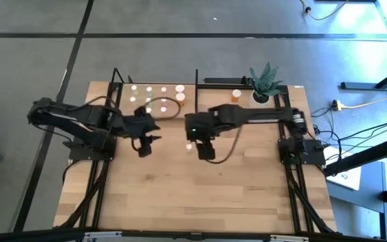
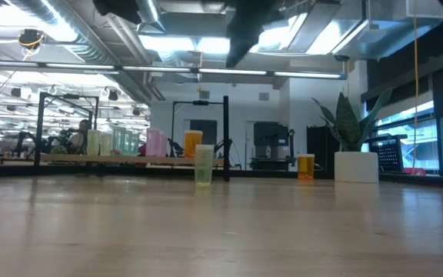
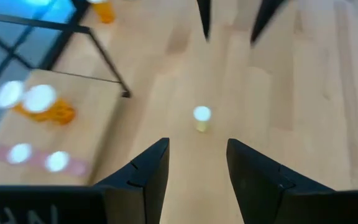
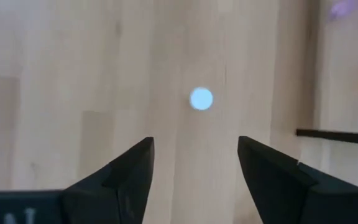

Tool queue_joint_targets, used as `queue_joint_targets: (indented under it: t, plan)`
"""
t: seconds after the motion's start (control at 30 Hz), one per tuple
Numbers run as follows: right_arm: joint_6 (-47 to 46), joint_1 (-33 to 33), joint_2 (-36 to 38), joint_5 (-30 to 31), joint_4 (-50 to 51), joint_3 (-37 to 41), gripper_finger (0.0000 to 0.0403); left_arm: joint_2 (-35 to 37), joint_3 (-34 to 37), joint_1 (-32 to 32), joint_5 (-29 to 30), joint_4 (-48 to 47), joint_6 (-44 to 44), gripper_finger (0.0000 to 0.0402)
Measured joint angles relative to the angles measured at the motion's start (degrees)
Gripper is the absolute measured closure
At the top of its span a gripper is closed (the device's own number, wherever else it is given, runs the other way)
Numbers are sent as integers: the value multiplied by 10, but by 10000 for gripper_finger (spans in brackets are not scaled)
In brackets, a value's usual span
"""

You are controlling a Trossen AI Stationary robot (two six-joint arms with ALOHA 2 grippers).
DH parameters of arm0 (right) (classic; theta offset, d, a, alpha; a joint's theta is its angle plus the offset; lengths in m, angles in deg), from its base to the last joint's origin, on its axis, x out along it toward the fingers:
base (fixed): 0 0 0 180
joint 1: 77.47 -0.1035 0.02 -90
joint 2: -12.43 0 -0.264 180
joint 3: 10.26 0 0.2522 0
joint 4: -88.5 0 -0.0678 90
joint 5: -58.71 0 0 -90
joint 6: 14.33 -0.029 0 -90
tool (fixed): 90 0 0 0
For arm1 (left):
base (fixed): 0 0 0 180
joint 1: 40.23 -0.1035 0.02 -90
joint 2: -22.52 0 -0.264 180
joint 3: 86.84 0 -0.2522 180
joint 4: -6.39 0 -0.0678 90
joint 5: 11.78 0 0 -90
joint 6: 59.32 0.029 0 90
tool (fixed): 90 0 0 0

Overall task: Pick and place medicine bottles onto shelf by color
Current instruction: Put the yellow pill bottle on the shelf and align it with the other yellow pill bottles

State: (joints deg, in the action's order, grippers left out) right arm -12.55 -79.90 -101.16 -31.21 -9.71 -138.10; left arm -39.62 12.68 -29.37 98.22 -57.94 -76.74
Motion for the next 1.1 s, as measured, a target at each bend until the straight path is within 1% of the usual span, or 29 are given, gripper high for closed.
queue_joint_targets:
  t: [0.17, 0.3, 0.5, 0.57, 0.7, 0.83, 1.1]
  plan:
    - [0, -19, 61, 3, -2, 0, 169, -48, 0, 20, -17, 24, 28, 248]
    - [3, -37, 107, 3, 0, 0, 169, -94, 0, 21, -23, 57, 26, 248]
    - [47, -57, 174, 3, 17, 1, 169, -158, 0, 20, -28, 145, 25, 248]
    - [47, -61, 199, 3, 19, 13, 169, -178, 0, 20, -28, 176, 25, 248]
    - [47, -69, 240, 3, 14, 59, 169, -216, 0, 17, -28, 204, 25, 248]
    - [47, -69, 255, 3, 7, 68, 169, -247, 0, 9, -28, 206, 9, 248]
    - [47, -69, 248, 4, 3, 69, 169, -278, 0, 7, -28, 207, -20, 248]
